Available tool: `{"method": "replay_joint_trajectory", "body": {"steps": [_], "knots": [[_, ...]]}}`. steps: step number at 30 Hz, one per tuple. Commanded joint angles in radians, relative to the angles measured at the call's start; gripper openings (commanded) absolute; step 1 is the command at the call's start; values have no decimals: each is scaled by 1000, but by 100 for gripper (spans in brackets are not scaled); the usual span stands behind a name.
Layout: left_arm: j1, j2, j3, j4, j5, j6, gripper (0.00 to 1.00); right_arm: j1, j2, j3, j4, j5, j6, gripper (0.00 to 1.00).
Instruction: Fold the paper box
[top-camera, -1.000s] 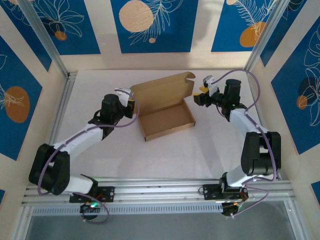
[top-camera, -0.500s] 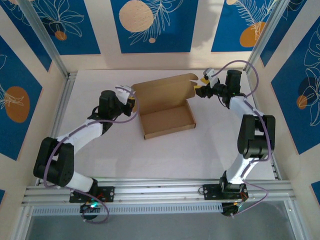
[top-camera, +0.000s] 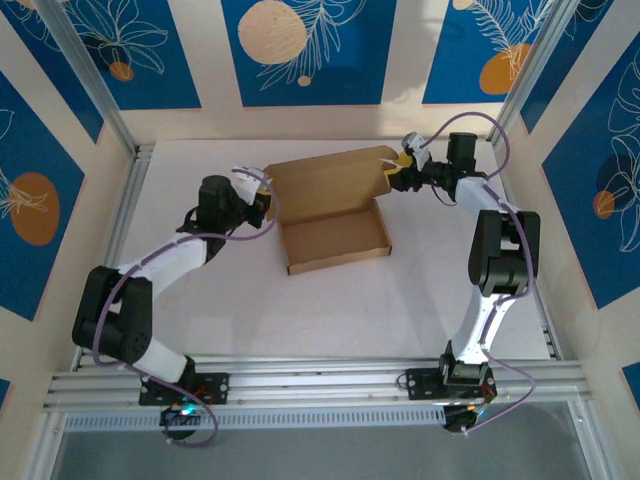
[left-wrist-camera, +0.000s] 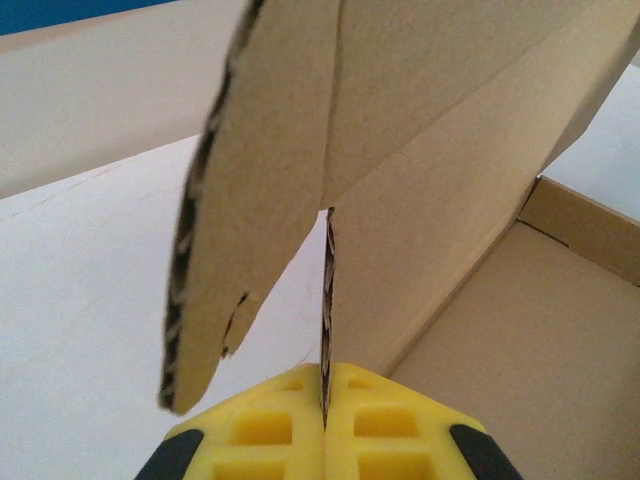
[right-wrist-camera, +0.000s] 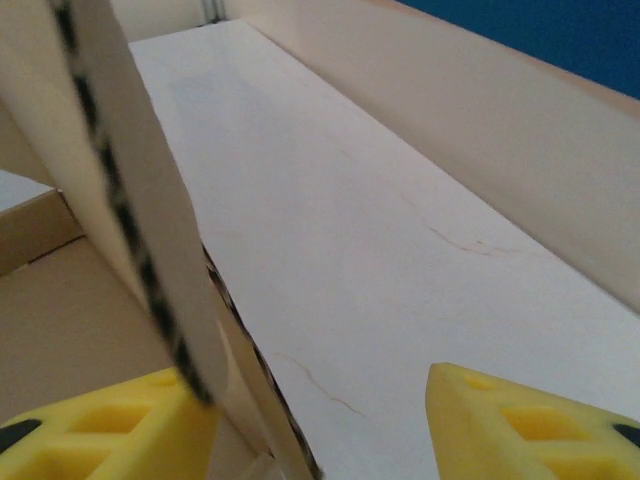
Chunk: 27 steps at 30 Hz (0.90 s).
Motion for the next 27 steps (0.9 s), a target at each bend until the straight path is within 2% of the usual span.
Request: {"method": "replay_joint_trajectory", "body": {"steps": [1, 6, 11, 14, 17, 20, 24, 27], "knots": [[11, 16, 35, -9, 27, 8, 0, 24, 22, 43, -60, -63, -29, 56], [11, 18, 43, -22, 7, 7, 0, 44, 4, 13, -52, 5, -31, 43], [11, 11, 43, -9, -19, -9, 0, 32, -55, -76, 32, 107, 16, 22], [11, 6, 43, -14, -32, -6, 0, 22, -90, -103, 44, 120, 38, 21], [11, 2, 46, -21, -40, -1, 0, 26, -118, -118, 38, 135, 38, 25], [11, 0, 52, -19, -30, -11, 0, 36, -136, -136, 38, 149, 39, 19], [8, 3, 53, -16, -25, -41, 0, 64, -151, -151, 19, 188, 50, 1], [1, 6, 50, -16, -53, -68, 0, 111, -159, -136, -28, 283, 106, 0]]}}
